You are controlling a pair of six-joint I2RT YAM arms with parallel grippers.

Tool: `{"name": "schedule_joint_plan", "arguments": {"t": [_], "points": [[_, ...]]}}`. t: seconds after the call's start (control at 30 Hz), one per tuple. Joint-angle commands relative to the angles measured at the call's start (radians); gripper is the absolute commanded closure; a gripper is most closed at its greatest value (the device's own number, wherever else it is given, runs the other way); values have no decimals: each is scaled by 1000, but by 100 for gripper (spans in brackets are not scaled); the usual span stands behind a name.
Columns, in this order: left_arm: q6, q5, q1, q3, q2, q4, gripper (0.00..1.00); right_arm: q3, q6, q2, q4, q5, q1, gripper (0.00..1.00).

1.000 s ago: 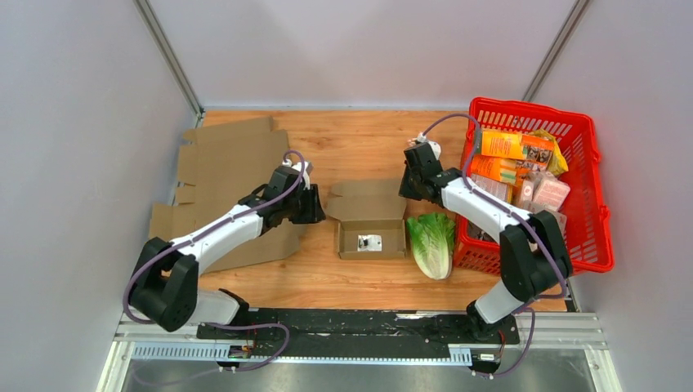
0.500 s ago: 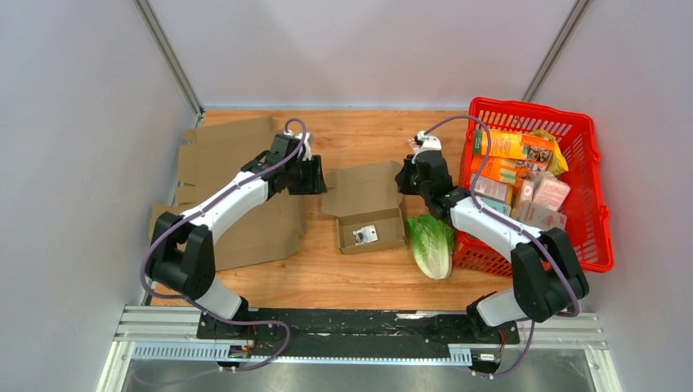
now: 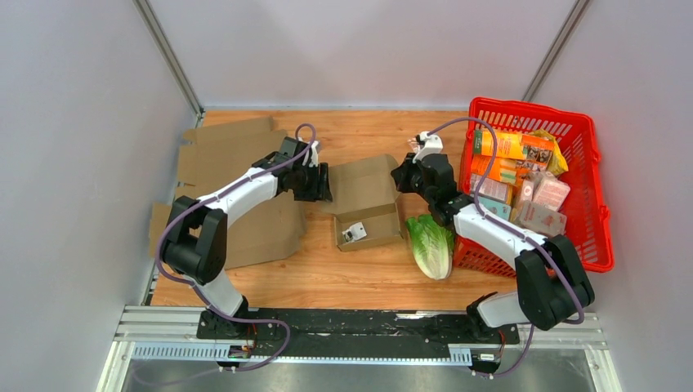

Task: Fold the paper box

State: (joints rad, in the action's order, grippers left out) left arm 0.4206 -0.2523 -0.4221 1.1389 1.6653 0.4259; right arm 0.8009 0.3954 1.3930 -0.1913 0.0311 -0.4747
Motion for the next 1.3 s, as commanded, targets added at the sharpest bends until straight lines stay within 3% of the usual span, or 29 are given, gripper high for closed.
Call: {"name": "schedule_joint_plan", "arguments": {"t": [0.0, 0.17, 0.43, 0.83, 1.0, 1.13, 1.27], "points": [[-52, 8, 17, 59, 4, -4, 37, -11, -20, -26, -86, -16, -1, 100], [-78, -76, 51, 51, -4, -45, 28, -25, -27, -37, -95, -16, 2, 100], [-91, -260, 89, 110, 125, -78, 27, -39, -23, -35, -115, -63, 7, 100], [-69, -194, 82, 33, -8, -69, 79, -31, -24, -20, -132, -51, 4, 100], [-69, -125, 75, 85, -32, 14, 100, -5, -47, -2, -126, -40, -18, 100], [-83, -3, 60, 119, -47, 53, 100, 17, -43, 18, -86, -34, -34, 98], [-109, 61, 43, 136, -59, 59, 100, 73, -33, 44, 28, -33, -39, 89]]}}
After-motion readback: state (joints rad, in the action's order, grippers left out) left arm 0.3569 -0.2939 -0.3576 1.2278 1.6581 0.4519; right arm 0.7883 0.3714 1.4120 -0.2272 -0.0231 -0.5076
